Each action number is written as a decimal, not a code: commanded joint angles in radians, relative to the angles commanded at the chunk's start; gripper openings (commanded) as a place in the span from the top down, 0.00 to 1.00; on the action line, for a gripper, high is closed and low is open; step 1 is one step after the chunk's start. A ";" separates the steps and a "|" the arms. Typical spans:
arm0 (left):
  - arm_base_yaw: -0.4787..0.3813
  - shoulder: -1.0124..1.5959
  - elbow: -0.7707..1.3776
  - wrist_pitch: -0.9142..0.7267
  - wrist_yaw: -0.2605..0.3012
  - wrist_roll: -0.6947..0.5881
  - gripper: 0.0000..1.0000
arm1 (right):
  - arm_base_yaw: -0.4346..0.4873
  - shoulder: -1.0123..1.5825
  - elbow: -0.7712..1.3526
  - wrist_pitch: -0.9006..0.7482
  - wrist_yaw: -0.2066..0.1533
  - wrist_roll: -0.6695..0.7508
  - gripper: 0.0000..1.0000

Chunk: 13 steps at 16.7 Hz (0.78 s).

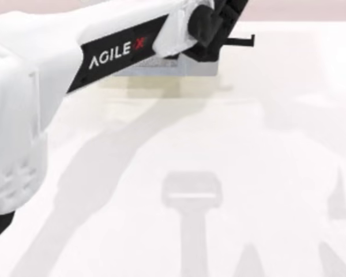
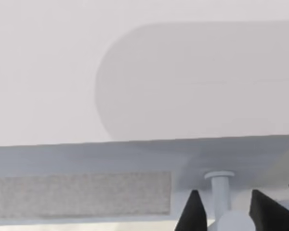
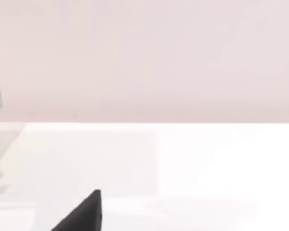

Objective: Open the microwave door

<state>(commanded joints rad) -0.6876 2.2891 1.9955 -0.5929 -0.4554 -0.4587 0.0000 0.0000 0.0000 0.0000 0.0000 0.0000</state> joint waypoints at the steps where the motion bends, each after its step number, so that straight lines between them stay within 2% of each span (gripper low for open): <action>1: 0.007 0.015 0.056 -0.084 0.022 -0.018 1.00 | 0.000 0.000 0.000 0.000 0.000 0.000 0.00; 4: 0.029 0.054 0.204 -0.308 0.085 -0.067 1.00 | 0.000 0.000 0.000 0.000 0.000 0.000 0.00; 7: 0.047 0.079 0.306 -0.450 0.133 -0.100 1.00 | 0.000 0.000 0.000 0.000 0.000 0.000 0.00; 13: 0.055 0.088 0.341 -0.497 0.152 -0.112 1.00 | 0.000 0.000 0.000 0.000 0.000 0.000 0.00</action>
<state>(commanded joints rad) -0.6331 2.3769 2.3367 -1.0903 -0.3037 -0.5710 0.0000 0.0000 0.0000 0.0000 0.0000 0.0000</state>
